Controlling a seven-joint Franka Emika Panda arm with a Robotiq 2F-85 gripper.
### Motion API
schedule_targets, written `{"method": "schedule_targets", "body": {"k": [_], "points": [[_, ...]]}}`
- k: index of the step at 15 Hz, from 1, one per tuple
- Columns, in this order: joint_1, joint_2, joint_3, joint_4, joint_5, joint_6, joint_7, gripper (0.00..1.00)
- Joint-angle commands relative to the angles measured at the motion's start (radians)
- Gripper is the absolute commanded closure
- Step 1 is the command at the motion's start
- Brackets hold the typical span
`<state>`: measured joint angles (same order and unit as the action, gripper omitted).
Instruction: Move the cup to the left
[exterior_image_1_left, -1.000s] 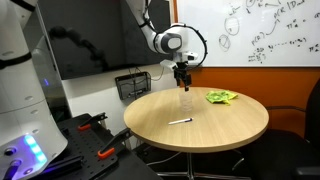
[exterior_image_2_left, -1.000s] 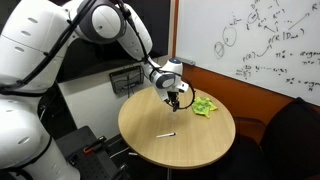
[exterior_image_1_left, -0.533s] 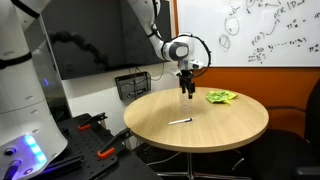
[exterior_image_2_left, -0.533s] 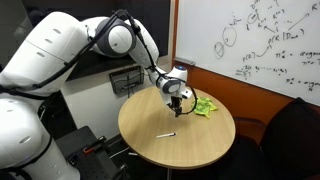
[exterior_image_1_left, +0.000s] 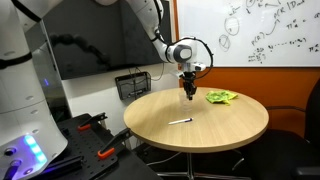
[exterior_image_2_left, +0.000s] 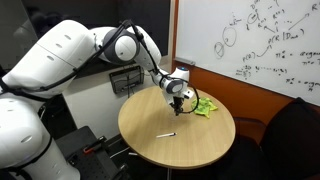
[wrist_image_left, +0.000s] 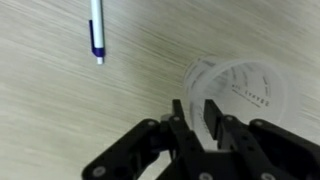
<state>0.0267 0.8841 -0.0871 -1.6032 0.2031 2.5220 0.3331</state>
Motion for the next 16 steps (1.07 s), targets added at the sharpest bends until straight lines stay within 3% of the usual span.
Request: {"method": "schedule_targets", "body": {"k": [1,8,13,16], "points": [[0.026,0.014,-0.025,0.041,-0.033,-0.046,0.050,0.99],[-0.015,-0.075,0.032,-0.055,-0.003,-0.022,-0.046,0.99],[-0.098,-0.261,0.119,-0.311,0.047,0.004,-0.224,0.99],[-0.118,-0.368,0.123,-0.472,0.046,0.023,-0.291,0.99]]}}
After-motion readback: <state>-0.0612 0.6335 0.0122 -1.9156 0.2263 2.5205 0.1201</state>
